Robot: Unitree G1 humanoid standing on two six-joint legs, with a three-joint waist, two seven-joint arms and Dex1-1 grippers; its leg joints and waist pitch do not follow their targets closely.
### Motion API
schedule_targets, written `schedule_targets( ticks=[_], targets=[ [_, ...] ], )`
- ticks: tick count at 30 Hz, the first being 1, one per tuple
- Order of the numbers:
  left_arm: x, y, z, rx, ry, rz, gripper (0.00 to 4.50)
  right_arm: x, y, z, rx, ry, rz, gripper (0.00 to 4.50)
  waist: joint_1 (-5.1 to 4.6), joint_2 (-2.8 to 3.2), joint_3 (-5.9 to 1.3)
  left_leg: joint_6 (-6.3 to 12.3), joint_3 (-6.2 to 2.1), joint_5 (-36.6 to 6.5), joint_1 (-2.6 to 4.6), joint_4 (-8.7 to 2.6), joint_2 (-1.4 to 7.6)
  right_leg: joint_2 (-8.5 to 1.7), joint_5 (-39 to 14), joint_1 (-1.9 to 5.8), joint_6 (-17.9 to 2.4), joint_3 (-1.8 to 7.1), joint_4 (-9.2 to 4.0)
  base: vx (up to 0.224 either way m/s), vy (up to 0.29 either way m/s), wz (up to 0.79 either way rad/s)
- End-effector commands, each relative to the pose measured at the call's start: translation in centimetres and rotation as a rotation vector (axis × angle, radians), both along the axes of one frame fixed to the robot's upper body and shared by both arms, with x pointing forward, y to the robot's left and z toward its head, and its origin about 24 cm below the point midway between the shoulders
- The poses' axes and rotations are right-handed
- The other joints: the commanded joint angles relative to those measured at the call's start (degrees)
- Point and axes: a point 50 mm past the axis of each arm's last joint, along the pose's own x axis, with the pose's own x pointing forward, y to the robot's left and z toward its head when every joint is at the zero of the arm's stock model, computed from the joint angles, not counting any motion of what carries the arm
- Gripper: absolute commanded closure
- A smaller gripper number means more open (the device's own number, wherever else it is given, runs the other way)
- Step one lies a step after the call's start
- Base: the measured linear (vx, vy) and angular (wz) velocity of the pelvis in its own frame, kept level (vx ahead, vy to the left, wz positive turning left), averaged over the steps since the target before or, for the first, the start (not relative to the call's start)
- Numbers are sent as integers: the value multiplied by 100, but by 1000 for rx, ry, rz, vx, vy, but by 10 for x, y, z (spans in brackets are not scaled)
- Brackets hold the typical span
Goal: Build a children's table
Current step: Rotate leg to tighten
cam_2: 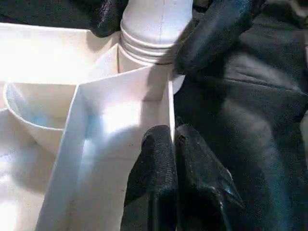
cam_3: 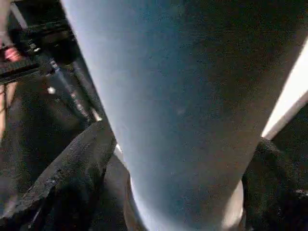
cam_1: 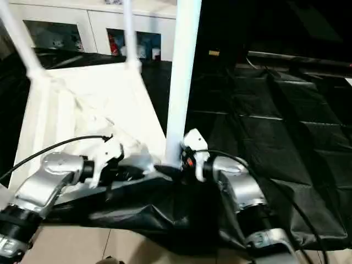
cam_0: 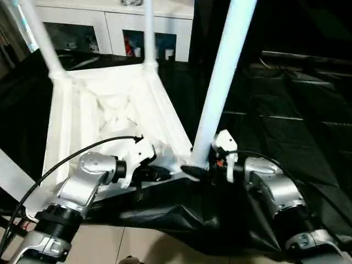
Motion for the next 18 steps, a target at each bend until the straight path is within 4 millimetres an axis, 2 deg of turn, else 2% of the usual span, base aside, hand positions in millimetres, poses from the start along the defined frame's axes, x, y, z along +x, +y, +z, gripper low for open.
schedule_targets(
  ticks=[1, 4, 8, 13, 16, 17, 18],
  targets=[
    [-6, -16, 4, -50, 3, -100, 450, -2, 10, 1, -11, 3, 83, 101, 1, -2, -298, 210, -45, -1144, 65, -346, 262, -496, -1022, 227, -1130, 316, -428, 0, 0, 0],
    [-7, -14, 4, -45, 10, -112, 450, -3, 9, 0, -18, 5, 100, 140, 7, -3, -309, 207, -50, -1057, 53, -343, 257, -492, -923, 237, -1129, 314, -408, 0, 0, 0],
    [-9, -12, 2, -39, 25, -119, 450, -4, 8, 1, -11, 10, 117, 161, 20, -1, -325, 259, -46, -900, 47, -328, 256, -482, -615, 245, -1196, 306, -372, 0, 0, 0],
    [-6, -12, 0, -30, 7, -66, 450, -4, 12, -3, -2, 16, 75, 180, 23, -1, -320, 242, -48, -944, 47, -330, 253, -487, -676, 248, -1199, 306, -379, 0, 0, 0],
    [7, -17, -1, -25, -33, 67, 450, 2, 17, -10, -19, 18, -75, 183, -3, 2, -288, 136, -49, -1115, 59, -353, 251, -492, -1021, 222, -1142, 314, -426, 0, 0, 0],
    [9, -18, -1, -29, -40, 88, 450, 3, 18, -11, -21, 13, -107, 183, -5, -1, -272, 92, -55, -1226, 68, -363, 245, -496, -1235, 215, -1105, 313, -448, 0, 0, 0],
    [15, -24, 1, -48, -58, 147, 450, 9, 23, -14, -23, 8, -239, 183, -17, 0, -260, 0, -67, -1430, 86, -374, 236, -518, -1708, 215, -991, 316, -490, 0, 0, 0]
  ],
)
